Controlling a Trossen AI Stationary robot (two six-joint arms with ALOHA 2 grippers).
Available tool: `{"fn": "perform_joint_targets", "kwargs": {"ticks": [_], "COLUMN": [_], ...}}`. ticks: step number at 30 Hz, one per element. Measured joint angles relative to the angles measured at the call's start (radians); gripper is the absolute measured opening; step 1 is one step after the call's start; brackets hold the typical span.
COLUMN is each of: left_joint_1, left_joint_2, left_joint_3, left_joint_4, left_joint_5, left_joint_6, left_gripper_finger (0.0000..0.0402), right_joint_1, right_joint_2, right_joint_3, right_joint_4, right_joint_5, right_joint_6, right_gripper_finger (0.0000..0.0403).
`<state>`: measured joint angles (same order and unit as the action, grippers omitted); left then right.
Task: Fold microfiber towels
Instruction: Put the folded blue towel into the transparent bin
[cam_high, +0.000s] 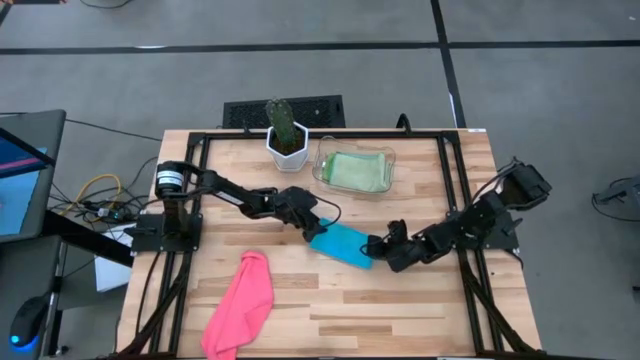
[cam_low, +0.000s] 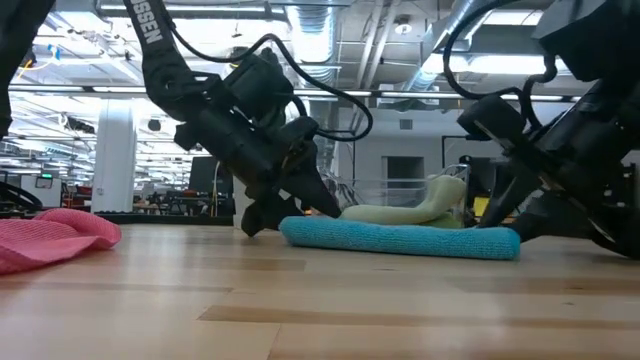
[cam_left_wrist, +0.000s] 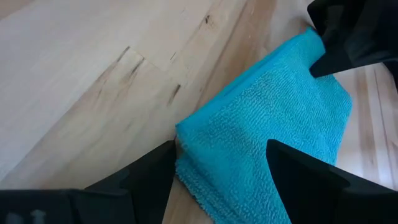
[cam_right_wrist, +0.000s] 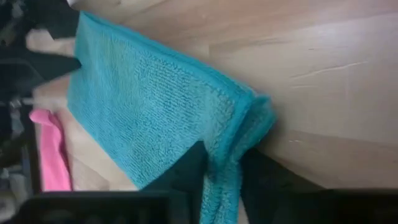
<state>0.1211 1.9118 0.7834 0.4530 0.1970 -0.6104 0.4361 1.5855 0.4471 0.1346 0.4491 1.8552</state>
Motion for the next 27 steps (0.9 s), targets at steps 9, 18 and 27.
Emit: {"fn": "perform_joint_targets", "kwargs": {"ticks": [9, 18, 27], "left_joint_1": [0.002, 0.076, 0.084], "left_joint_2": [-0.006, -0.251, -0.567], "left_joint_3": [-0.002, -0.002, -0.004], "left_joint_4": [0.014, -0.184, -0.477], "left_joint_5": [0.017, 0.168, -0.063], "left_joint_6": [-0.013, -0.009, 0.094], "left_gripper_finger": [0.0249, 0.0249, 0.0249], "right_joint_1": [-0.018, -0.124, -0.404], "right_joint_2": [-0.002, -0.200, -0.422], "right_joint_3": [0.043, 0.088, 0.276], "right_joint_4": [-0.037, -0.133, -0.370], "right_joint_5": [0.013, -0.024, -0.174], "right_joint_6": [-0.258, -0.494, -0.835], "right_gripper_finger": [0.0018, 0.0015, 0.0015]}}
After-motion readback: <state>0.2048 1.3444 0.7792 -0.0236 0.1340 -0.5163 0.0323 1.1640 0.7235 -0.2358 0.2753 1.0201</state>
